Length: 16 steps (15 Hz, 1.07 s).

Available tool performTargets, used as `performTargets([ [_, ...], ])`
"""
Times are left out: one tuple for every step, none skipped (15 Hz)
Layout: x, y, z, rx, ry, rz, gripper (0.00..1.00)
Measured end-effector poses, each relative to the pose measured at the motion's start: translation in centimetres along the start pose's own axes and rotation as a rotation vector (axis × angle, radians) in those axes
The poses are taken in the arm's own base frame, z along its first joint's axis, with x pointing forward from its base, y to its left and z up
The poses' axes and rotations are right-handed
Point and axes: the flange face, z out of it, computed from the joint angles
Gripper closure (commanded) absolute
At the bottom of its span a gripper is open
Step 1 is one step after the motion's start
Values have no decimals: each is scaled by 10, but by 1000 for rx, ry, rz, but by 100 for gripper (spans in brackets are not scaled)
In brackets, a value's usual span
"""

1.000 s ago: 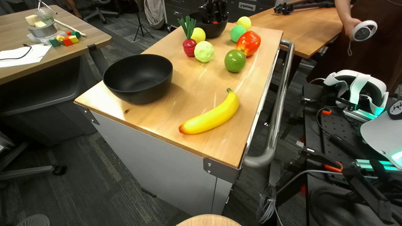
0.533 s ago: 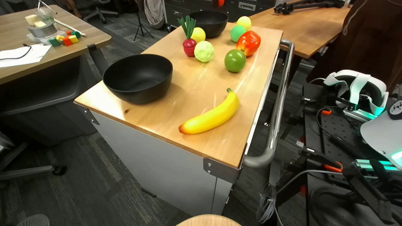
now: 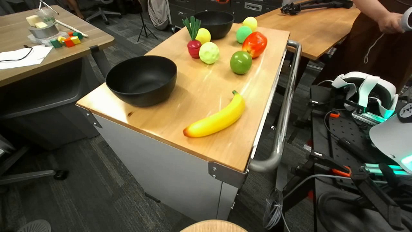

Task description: Take the fruits and vegetables out of the bowls and put them on the table

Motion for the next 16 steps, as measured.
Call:
performTargets([
  [-2, 1, 15, 26, 24, -37, 74],
  [-5, 5, 30, 46, 46, -69, 74],
  [-8, 8, 45, 64, 64, -99, 74],
  [-13, 12, 59, 85, 79, -128, 74],
  [-19, 16, 71, 105, 89, -160, 74],
  [-25, 19, 83, 126, 92, -194, 74],
  [-32, 20, 94, 144, 93, -228, 24],
  [-38, 21, 102, 156, 94, -262, 23],
  [-43, 20, 110, 161, 91, -296, 18],
  [-47, 19, 116, 162, 89, -327, 9],
  [-51, 18, 122, 159, 89, -359, 2],
  [-54, 16, 126, 151, 91, -393, 0],
  [-58, 13, 128, 135, 85, -437, 0],
  [-64, 9, 127, 116, 72, -483, 0],
  [-72, 1, 124, 99, 56, -528, 0],
  [-80, -8, 117, 84, 43, -572, 0],
])
